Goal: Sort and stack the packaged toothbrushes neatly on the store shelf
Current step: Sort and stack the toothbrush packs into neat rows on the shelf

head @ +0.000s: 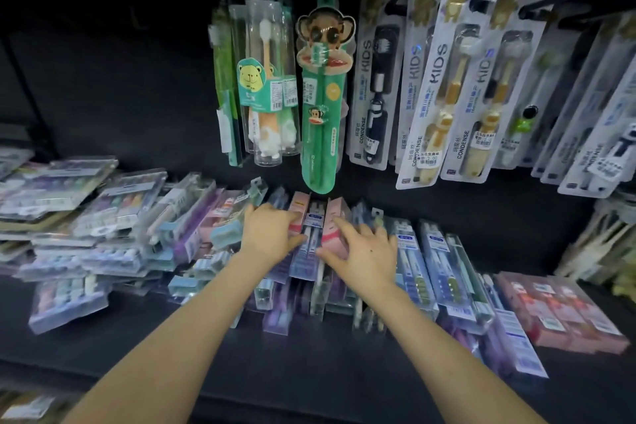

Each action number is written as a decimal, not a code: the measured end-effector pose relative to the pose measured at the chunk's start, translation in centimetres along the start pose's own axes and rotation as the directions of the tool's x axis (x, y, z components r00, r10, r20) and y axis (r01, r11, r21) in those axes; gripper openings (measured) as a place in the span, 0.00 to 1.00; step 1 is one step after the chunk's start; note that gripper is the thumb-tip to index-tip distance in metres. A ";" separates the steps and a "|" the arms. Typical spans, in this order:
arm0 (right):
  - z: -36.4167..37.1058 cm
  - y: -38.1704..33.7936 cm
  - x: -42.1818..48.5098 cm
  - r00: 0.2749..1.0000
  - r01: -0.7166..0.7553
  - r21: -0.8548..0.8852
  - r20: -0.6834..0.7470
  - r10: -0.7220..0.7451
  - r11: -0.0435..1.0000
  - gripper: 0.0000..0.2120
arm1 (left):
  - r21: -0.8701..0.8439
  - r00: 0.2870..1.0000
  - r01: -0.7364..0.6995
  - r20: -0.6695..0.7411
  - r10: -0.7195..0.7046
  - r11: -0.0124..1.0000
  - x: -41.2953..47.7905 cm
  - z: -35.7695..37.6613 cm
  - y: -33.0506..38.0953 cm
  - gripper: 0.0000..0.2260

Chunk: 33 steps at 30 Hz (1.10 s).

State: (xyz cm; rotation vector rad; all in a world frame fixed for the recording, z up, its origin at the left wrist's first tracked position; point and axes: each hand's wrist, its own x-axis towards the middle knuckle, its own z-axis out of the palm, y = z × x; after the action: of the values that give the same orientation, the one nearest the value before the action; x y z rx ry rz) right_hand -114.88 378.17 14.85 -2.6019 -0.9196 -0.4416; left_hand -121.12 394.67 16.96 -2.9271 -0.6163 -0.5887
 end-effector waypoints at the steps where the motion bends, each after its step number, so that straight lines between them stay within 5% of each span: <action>1: 0.0 -0.2 0.2 1.000 -0.002 -0.037 0.019 0.002 0.999 0.32 | -0.069 1.000 0.025 -0.006 -0.026 0.997 -0.1 -0.2 0.0 0.21; 8: -1.4 -0.3 -1.2 0.971 -0.164 0.288 -0.119 0.205 0.944 0.22 | -0.483 0.950 0.052 -0.247 -0.193 0.874 -3.1 -3.5 0.1 0.19; 12: -3.3 1.7 -4.0 0.953 -0.199 0.762 0.004 0.302 0.617 0.22 | -0.594 0.959 -0.073 -0.261 -0.106 0.801 -6.8 -4.7 1.8 0.24; 15: -5.4 4.8 -6.8 0.936 -0.218 0.905 0.088 0.341 0.366 0.17 | -0.646 0.983 -0.067 -0.174 -0.061 0.760 -8.5 -4.7 3.6 0.23; 20: -8.9 11.8 -12.5 0.895 -0.175 0.954 0.052 0.443 0.243 0.12 | -0.739 0.989 -0.122 -0.145 0.021 0.662 -10.6 -4.0 8.8 0.23; 23: -10.5 16.8 -16.2 0.842 -0.183 0.941 0.000 0.539 0.286 0.13 | -0.723 0.967 -0.254 -0.203 0.155 0.642 -12.2 -3.4 12.1 0.24; 28: -12.2 24.9 -20.3 0.731 -0.310 0.774 -0.177 0.659 0.551 0.15 | -0.709 0.963 -0.269 -0.194 0.187 0.652 -10.9 -2.8 17.9 0.24; 33: -11.9 29.8 -18.8 0.794 -0.343 0.547 -0.265 0.547 0.763 0.18 | -0.685 0.954 -0.299 -0.219 0.204 0.664 -8.8 -1.3 25.0 0.24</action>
State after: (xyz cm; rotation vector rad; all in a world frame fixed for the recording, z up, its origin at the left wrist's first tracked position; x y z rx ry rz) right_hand -111.55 341.24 11.56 -2.0521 -0.1830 -0.5199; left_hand -118.84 368.32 14.52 -3.5305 0.1010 -1.1920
